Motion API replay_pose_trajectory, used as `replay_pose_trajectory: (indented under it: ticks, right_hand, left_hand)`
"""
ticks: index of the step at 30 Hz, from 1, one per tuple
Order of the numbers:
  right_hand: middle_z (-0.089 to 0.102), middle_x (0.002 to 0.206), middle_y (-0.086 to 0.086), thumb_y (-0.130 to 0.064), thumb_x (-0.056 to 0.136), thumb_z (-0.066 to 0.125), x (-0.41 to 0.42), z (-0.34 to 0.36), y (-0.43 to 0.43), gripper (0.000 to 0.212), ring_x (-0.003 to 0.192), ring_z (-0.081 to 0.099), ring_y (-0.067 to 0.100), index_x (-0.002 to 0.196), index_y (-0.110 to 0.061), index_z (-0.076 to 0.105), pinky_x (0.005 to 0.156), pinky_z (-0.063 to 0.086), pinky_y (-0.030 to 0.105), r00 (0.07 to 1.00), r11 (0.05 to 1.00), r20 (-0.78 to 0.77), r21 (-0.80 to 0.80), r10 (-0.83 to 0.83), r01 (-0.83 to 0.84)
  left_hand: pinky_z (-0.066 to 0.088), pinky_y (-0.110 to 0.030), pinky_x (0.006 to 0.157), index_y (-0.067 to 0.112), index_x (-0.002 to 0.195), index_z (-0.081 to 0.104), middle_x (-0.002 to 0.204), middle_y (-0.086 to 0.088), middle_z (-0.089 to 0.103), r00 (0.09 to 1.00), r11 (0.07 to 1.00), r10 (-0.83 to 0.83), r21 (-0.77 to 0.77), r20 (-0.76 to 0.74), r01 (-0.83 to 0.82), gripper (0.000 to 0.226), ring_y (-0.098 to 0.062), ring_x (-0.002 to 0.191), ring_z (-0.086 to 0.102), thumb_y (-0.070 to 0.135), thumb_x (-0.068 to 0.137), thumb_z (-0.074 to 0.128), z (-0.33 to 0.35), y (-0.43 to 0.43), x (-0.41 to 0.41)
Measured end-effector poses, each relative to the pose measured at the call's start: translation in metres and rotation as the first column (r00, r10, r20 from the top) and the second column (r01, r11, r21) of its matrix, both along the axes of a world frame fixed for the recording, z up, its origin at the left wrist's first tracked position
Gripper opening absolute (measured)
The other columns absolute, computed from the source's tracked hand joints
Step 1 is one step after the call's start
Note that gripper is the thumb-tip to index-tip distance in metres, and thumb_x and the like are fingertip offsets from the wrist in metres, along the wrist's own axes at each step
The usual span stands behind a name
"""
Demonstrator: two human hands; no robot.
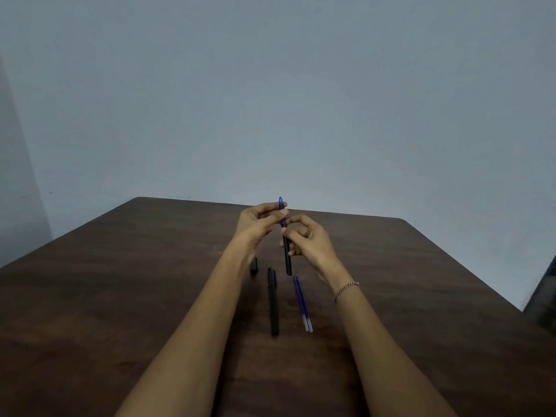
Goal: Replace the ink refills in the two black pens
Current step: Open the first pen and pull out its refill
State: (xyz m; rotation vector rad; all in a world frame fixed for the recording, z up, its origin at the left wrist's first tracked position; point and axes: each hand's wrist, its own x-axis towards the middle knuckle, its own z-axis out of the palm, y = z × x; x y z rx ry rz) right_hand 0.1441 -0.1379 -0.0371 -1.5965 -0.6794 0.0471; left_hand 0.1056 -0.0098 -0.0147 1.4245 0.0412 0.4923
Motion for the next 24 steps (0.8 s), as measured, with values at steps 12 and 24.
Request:
replay_pose_trajectory:
  ticks: [12, 24]
  right_hand:
    - [0.07, 0.07, 0.004, -0.016, 0.087, 0.065, -0.003, 0.004, 0.001, 0.007, 0.062, 0.065, 0.01, 0.093, -0.019, 0.063, 0.054, 0.05, 0.018, 1.0, 0.999, -0.011, -0.044, 0.002, -0.002]
    - [0.067, 0.063, -0.003, -0.013, 0.087, 0.064, -0.005, 0.002, 0.001, 0.011, 0.072, 0.07, 0.013, 0.091, -0.024, 0.062, 0.054, 0.052, 0.017, 1.0, 0.995, -0.021, -0.095, 0.019, -0.021]
  left_hand:
    - [0.055, -0.025, 0.078, 0.011, 0.09, 0.068, 0.087, -0.001, 0.07, 0.991, 0.98, 0.101, -0.179, 0.093, -0.083, 0.018, -0.011, 0.082, 0.067, 0.007, 0.074, 0.075, -0.001, 0.002, 0.002]
    - [0.054, -0.017, 0.065, 0.009, 0.099, 0.066, 0.087, 0.0, 0.069, 0.968, 0.891, 0.237, -0.415, 0.082, -0.183, 0.022, -0.009, 0.081, 0.067, 0.008, 0.078, 0.072, 0.006, 0.013, -0.002]
